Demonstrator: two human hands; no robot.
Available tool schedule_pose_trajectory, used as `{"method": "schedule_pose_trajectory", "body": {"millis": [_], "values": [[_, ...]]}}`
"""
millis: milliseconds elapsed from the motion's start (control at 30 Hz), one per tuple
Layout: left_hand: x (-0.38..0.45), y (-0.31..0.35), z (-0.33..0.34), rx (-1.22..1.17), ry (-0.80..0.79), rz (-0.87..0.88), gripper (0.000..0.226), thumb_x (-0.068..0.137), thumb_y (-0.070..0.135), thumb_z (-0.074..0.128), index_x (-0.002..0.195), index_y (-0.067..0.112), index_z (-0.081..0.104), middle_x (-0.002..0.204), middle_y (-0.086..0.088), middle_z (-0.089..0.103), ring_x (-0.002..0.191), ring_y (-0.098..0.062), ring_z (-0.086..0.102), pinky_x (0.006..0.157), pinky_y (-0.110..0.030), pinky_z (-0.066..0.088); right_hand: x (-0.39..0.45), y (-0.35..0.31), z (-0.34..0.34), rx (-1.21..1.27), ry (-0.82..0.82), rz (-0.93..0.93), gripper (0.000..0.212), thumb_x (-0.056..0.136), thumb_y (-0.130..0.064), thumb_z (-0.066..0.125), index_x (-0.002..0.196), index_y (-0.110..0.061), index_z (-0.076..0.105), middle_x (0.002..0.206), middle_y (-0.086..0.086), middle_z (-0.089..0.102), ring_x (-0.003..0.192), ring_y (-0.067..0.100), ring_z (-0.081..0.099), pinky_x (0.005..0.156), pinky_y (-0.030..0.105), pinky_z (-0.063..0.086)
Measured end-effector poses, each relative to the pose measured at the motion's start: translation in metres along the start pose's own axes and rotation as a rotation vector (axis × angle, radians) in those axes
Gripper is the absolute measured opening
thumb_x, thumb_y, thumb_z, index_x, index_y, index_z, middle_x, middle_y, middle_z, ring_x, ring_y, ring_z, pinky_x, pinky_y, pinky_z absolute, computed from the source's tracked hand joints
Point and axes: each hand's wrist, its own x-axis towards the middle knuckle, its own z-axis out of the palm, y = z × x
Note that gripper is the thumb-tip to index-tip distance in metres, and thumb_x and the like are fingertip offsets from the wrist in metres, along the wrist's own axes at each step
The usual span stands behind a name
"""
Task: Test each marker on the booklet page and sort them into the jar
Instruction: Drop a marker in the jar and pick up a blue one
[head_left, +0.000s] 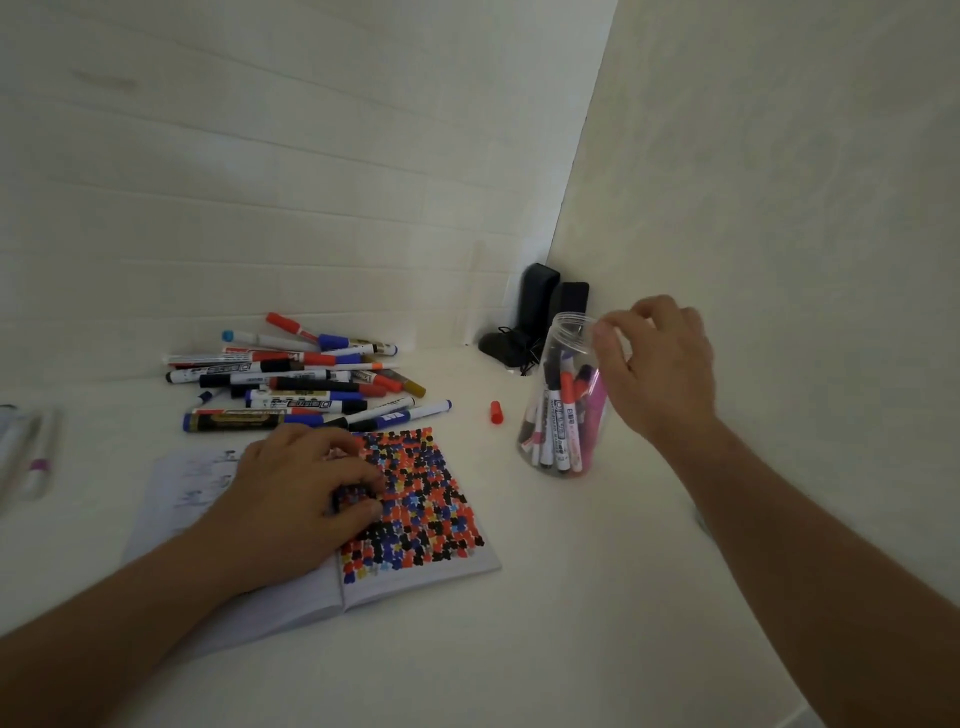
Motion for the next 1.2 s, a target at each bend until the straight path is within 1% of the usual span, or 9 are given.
{"method": "schedule_pose_trajectory", "body": {"millis": [100,233,333,567,667,767,1033,1133,1200], "values": [[0.002,0.001,-0.002,0.034,-0.059,-0.130,0.058,0.076,0.089,0.037,0.117,0.054,0.057,0.112,0.013,0.044,0.106,-0.010,0.043,0.092,-0.035,0.046,-0.013,-0.037,-0.001,0.209,0.108,-0.142,0.022,0.097,-0.028,0.054,0.103,-0.016,0.071,0.099,0.003,0.063,0.087,0.020,0.054,0.075,0.036,0.046],[0.018,-0.010,-0.031,-0.242,-0.287,-0.244,0.037,0.082,0.069,0.067,0.110,0.048,0.058,0.099,0.011,0.057,0.084,-0.007,0.058,0.073,-0.028,0.049,-0.045,-0.106,0.011,0.493,-0.547,-0.030,0.015,0.100,-0.028,0.059,0.113,-0.034,0.062,0.072,-0.008,0.065,0.065,0.008,0.061,0.068,0.028,0.053],[0.038,-0.020,-0.039,-0.375,-0.289,-0.383,0.029,0.089,0.054,0.072,0.110,0.043,0.057,0.104,0.005,0.064,0.085,-0.012,0.062,0.072,-0.030,0.048,-0.068,-0.121,0.044,0.567,-0.721,0.096,0.022,0.101,-0.028,0.060,0.116,-0.044,0.059,0.079,-0.010,0.067,0.067,0.005,0.063,0.068,0.023,0.051],[0.079,-0.003,-0.007,0.132,-0.034,-0.286,0.035,0.094,0.056,0.058,0.126,0.042,0.055,0.119,0.002,0.057,0.092,-0.015,0.060,0.075,-0.037,0.056,-0.074,-0.109,0.061,0.729,-0.725,0.341,0.016,0.099,-0.022,0.061,0.101,-0.037,0.064,0.081,-0.003,0.069,0.071,0.007,0.064,0.076,0.026,0.052],[0.091,-0.003,0.004,0.272,-0.019,-0.209,0.032,0.096,0.060,0.055,0.120,0.041,0.062,0.117,0.000,0.054,0.096,-0.019,0.060,0.071,-0.035,0.051,-0.075,-0.103,0.061,0.810,-0.737,0.387,0.016,0.096,-0.020,0.064,0.096,-0.036,0.067,0.079,0.008,0.070,0.063,0.007,0.064,0.114,0.042,0.044],[0.099,-0.003,0.011,0.273,-0.038,-0.170,0.033,0.098,0.059,0.051,0.112,0.036,0.070,0.106,0.001,0.056,0.090,-0.017,0.060,0.069,-0.034,0.050,-0.073,-0.102,0.060,0.835,-0.739,0.406,0.015,0.095,-0.019,0.065,0.096,-0.034,0.067,0.076,0.006,0.069,0.067,0.007,0.066,0.124,0.049,0.029],[0.086,0.018,0.009,0.318,0.228,0.040,0.028,0.103,0.043,0.048,0.116,0.021,0.060,0.106,-0.004,0.061,0.094,-0.025,0.057,0.076,-0.044,0.052,-0.075,-0.100,0.066,0.620,-0.493,0.163,0.018,0.095,-0.030,0.066,0.112,-0.033,0.065,0.093,-0.007,0.057,0.087,0.004,0.051,0.098,0.043,0.049],[0.067,0.035,-0.004,0.088,0.112,0.130,0.016,0.105,0.039,0.048,0.113,0.026,0.052,0.096,0.005,0.062,0.078,-0.014,0.056,0.067,-0.039,0.050,-0.070,-0.102,0.057,0.317,-0.376,-0.142,0.046,0.091,-0.062,0.053,0.129,-0.037,0.063,0.122,-0.005,0.057,0.115,0.025,0.046,0.090,0.047,0.043],[0.053,0.040,-0.010,-0.097,0.031,0.098,0.014,0.104,0.039,0.052,0.111,0.027,0.053,0.090,0.011,0.061,0.073,-0.003,0.055,0.063,-0.029,0.046,-0.067,-0.109,0.048,0.210,-0.479,-0.280,0.049,0.092,-0.069,0.041,0.124,-0.040,0.066,0.116,-0.012,0.065,0.118,0.027,0.050,0.092,0.049,0.038]]}}
